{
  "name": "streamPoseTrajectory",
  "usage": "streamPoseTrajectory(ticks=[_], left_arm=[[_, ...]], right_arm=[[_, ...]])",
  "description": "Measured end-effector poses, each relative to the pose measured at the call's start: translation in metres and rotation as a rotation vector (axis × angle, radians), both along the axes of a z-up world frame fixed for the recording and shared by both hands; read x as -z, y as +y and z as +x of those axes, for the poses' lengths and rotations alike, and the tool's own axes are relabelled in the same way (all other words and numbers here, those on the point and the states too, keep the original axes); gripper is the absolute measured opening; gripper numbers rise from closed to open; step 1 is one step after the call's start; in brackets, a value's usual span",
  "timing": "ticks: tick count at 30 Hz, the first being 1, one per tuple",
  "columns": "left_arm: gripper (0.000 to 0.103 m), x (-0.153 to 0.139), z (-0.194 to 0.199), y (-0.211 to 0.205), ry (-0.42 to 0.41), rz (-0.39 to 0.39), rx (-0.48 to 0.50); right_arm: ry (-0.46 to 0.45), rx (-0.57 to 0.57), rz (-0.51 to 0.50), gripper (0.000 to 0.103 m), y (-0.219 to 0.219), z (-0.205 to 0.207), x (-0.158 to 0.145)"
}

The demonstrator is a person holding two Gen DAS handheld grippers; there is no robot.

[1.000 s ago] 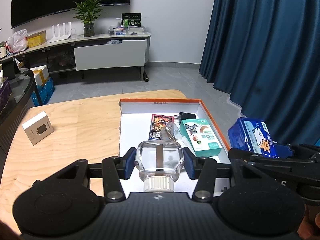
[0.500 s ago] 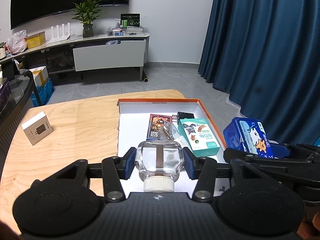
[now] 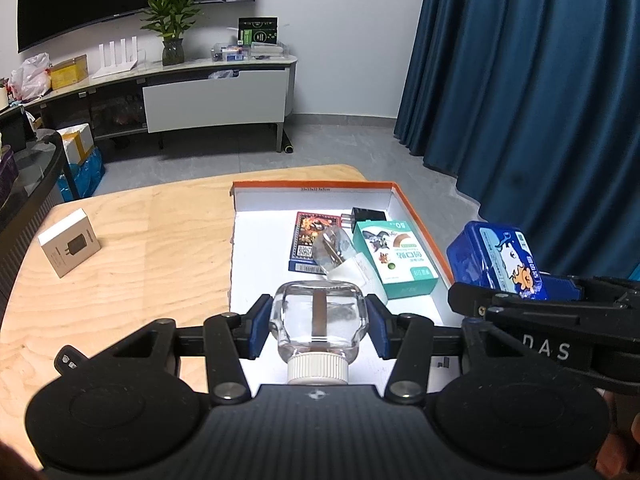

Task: Organize rigid objects
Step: 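Hold the glass bottle and blue tin with both tools above the tray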

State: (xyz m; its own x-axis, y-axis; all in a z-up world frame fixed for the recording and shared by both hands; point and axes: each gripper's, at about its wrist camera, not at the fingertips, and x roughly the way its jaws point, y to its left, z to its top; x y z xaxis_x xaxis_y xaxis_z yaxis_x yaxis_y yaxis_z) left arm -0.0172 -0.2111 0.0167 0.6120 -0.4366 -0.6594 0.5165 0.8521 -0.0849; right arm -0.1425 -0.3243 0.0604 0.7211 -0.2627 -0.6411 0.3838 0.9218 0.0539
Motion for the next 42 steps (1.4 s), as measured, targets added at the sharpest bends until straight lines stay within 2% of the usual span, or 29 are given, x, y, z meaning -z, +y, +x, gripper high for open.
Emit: streamPoseTrajectory(ticks=[42], left_arm=[[0.05, 0.008, 0.0, 0.001, 0.017, 0.005, -0.005]], right_arm=[[0.02, -0.003, 0.011, 0.075, -0.003, 0.002, 0.012]])
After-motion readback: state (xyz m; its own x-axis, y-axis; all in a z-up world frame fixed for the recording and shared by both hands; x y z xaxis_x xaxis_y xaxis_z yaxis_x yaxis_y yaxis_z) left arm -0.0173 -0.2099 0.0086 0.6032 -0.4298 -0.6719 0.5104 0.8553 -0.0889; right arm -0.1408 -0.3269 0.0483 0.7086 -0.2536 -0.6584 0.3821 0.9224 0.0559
